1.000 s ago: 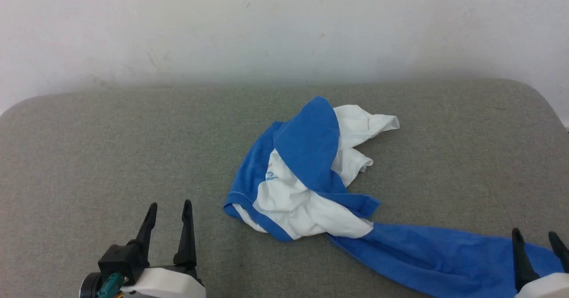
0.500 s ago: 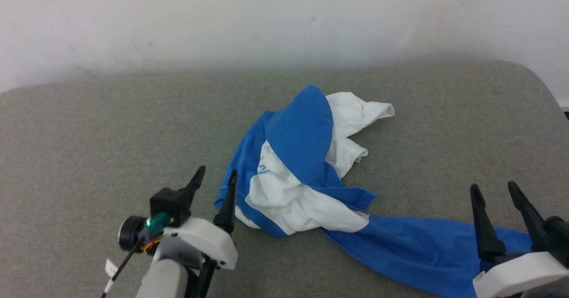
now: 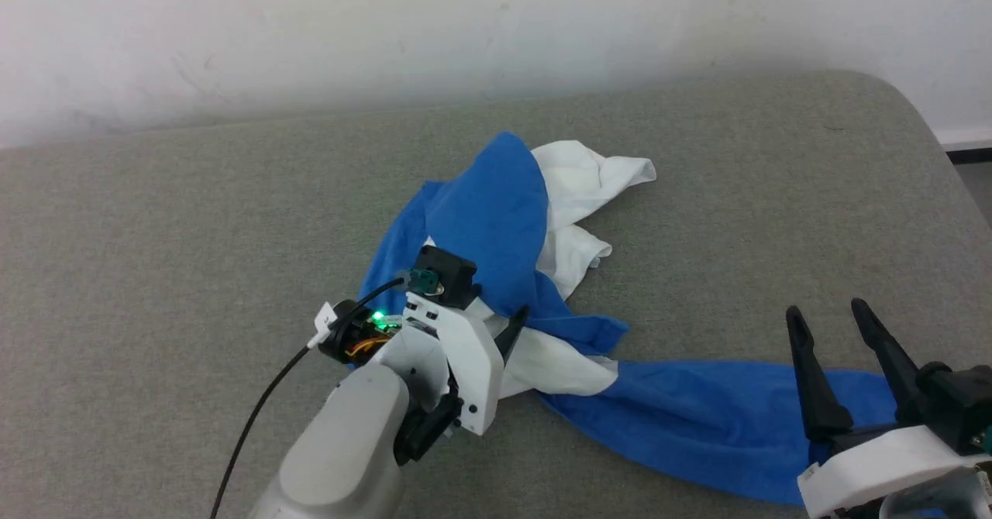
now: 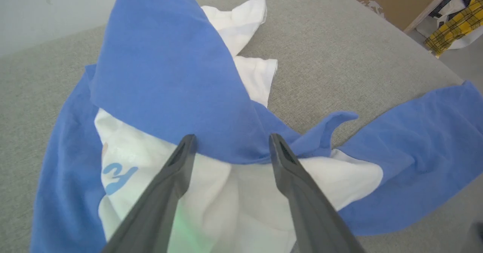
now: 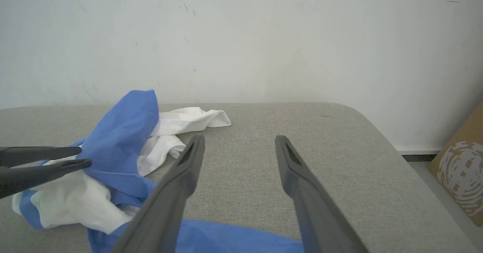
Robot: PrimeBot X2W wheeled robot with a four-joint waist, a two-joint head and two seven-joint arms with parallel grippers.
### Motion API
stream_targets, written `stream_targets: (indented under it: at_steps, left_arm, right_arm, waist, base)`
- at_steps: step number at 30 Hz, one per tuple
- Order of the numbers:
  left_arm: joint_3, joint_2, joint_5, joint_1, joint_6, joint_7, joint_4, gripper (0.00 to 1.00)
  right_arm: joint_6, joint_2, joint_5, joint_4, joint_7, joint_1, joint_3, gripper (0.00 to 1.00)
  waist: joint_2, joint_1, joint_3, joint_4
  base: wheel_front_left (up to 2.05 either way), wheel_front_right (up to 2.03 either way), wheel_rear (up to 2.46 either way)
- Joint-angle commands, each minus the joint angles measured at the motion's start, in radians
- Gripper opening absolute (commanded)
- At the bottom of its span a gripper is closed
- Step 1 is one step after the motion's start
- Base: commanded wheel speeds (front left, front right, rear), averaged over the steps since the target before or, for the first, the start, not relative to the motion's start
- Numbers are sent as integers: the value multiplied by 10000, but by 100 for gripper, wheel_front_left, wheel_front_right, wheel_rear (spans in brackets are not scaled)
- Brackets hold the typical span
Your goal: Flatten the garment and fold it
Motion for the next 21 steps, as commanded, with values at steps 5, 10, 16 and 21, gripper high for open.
stream_targets:
  at_steps: [5,10,16,21]
  left_arm:
    - [-851,459,-690,-686,-65,748,771,98]
    - [-1412,672,-1000,-1060,-65,413,865,0]
    - [-1006,934,-838,-1318,292,-1223,-158,0]
    - [29,1611,-1127,-51,1413,-1756,-2161,0]
  right_arm:
    - [-9,20,163,201,-90,-170,118,100]
    - [-9,20,259,348,-167,-181,120,100]
    - [-9,20,286,341,-181,-84,-8,100]
    - [-9,20,307,294,-158,28,-58,100]
  waist:
    - [0,-1,73,-272]
    - [0,-1,54,-299]
    - [0,-1,-81,-82]
    - [0,-1,-154,222]
  base:
    - [0,0,0]
    - [0,0,0]
    - [0,0,0]
    - [0,0,0]
